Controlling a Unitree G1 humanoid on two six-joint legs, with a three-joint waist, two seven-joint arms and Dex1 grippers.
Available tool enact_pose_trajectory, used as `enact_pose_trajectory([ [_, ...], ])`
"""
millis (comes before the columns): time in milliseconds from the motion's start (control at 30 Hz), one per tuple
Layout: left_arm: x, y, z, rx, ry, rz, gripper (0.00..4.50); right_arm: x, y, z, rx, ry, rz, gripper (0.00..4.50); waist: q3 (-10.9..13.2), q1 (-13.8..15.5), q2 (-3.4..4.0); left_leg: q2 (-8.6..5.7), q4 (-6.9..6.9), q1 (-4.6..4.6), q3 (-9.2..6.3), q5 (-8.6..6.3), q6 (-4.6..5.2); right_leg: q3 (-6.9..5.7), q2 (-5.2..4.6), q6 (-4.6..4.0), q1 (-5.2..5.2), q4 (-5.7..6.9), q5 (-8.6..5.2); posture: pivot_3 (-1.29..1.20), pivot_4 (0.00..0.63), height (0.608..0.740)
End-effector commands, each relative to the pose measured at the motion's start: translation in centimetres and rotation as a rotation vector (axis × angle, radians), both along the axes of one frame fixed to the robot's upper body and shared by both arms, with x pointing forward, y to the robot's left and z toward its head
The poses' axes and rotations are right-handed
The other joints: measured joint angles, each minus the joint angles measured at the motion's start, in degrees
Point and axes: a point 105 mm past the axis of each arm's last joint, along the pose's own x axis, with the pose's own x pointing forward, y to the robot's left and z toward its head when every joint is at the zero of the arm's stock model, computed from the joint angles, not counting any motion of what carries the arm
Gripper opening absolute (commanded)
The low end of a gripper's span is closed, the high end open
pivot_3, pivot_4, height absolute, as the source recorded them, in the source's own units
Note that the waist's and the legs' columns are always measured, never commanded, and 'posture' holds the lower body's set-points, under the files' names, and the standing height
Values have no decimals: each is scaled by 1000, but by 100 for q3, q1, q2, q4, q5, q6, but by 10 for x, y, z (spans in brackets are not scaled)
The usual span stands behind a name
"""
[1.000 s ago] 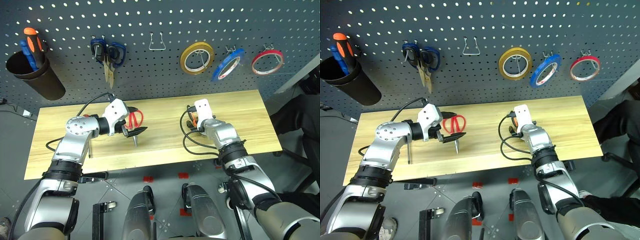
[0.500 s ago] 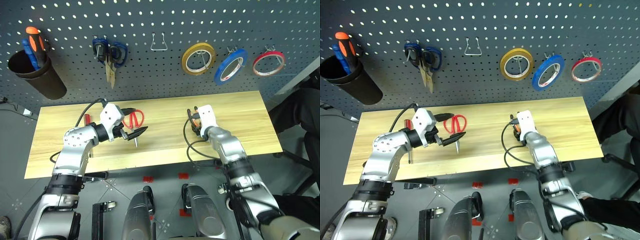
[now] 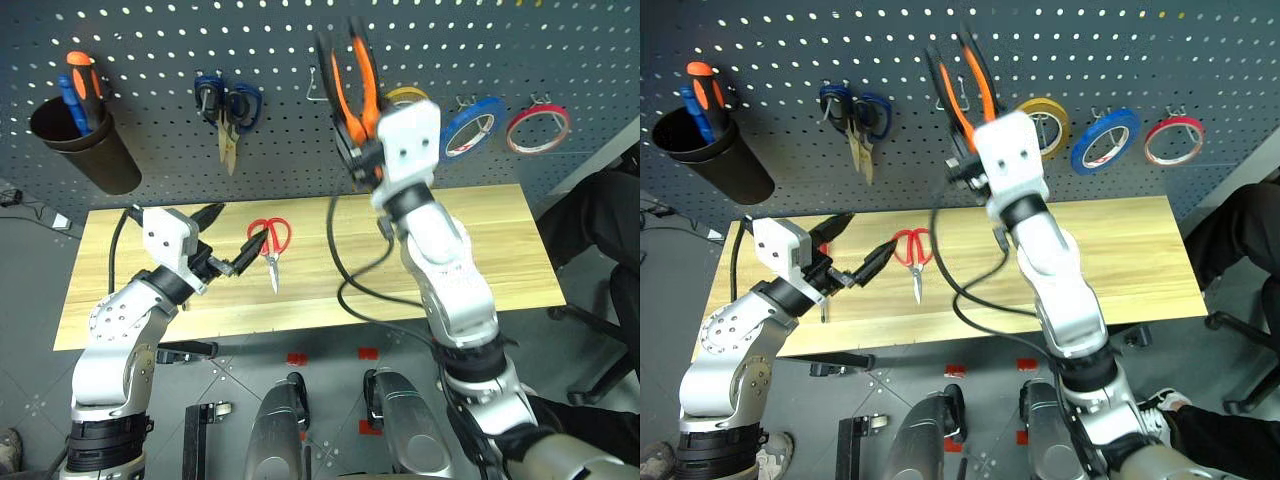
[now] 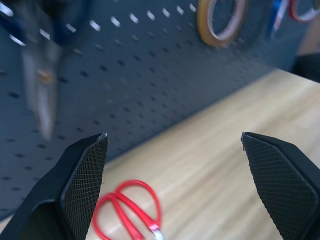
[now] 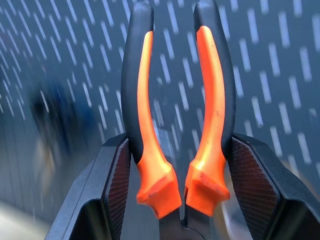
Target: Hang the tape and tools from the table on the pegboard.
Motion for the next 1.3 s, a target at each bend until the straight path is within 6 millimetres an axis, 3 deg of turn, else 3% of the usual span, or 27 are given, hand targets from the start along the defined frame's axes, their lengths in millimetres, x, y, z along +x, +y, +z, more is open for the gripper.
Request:
enact_pose_trajectory([
  [33,3,-10,17,-17,-38,27,4500,3,7,30,68,-111,29,2604,-2,37,-3,0,-1,0,0,1,0,-1,0,-1,-1,0,1,-129,328,740],
  [200,15,-25,26,-43,-27,39,4500,19,28,54,83,-183,70,2604,-1,55,-3,1,-8,-6,6,1,-1,0,-2,-3,-2,-20,0,-106,325,740],
  [333,22,-41,26,-16,3,1,4500,30,34,65,79,-222,71,2604,-1,63,-3,3,-17,-13,10,1,-1,-2,-2,-3,-3,-43,0,-88,329,740],
  [533,32,-49,33,3,5,-17,4500,45,35,67,81,-215,69,2604,-1,71,-3,4,-20,-15,10,0,-1,-5,-2,-3,-3,-47,0,-77,335,740],
  [700,44,-50,38,7,-15,-5,4500,68,30,38,51,-123,29,2604,-1,84,-2,5,-17,-15,10,1,-1,-6,-3,-3,-3,-45,0,-73,340,740],
  [867,48,-52,35,16,-21,-7,4500,78,24,20,33,-77,5,2604,0,91,-1,5,-14,-15,11,1,-2,-4,-4,-3,-3,-38,0,-79,347,740],
  [1033,51,-56,27,25,-14,-12,4500,83,16,8,24,-39,-26,2604,0,135,-1,4,-7,-13,10,1,-2,-4,-5,-4,-2,-31,0,-95,351,740],
  [1300,53,-46,1,20,75,60,4500,89,5,-15,39,72,-60,2604,0,159,-2,6,-8,-9,10,2,-3,-3,-5,-4,-1,-25,0,-128,344,740],
])
